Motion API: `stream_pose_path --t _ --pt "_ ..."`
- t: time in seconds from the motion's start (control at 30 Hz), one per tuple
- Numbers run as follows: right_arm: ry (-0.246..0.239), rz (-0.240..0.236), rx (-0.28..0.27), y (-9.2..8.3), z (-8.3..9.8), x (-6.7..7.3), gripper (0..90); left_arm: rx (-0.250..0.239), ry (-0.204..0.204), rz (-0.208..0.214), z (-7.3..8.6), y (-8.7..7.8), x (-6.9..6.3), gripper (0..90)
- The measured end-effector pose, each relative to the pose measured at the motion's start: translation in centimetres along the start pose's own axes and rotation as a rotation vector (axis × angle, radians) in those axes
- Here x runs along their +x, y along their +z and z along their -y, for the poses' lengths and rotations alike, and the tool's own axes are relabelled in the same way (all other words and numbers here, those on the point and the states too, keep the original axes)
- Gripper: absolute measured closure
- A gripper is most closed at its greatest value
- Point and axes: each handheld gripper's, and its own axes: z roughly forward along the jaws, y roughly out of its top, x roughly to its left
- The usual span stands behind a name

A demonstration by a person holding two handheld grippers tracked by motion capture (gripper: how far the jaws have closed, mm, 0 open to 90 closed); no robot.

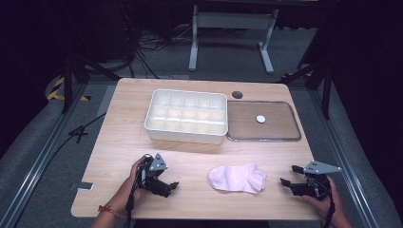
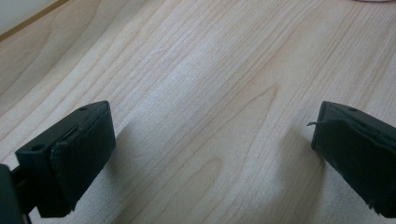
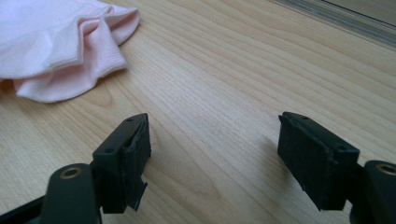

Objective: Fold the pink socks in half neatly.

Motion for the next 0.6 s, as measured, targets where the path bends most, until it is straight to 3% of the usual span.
stream_pose_path --t 0.6 --pt "-0.002 -0.003 0.003 0.04 -0.06 -0.07 23.7 -0.001 -0.020 -0.019 0.20 -0.20 -0.32 0.2"
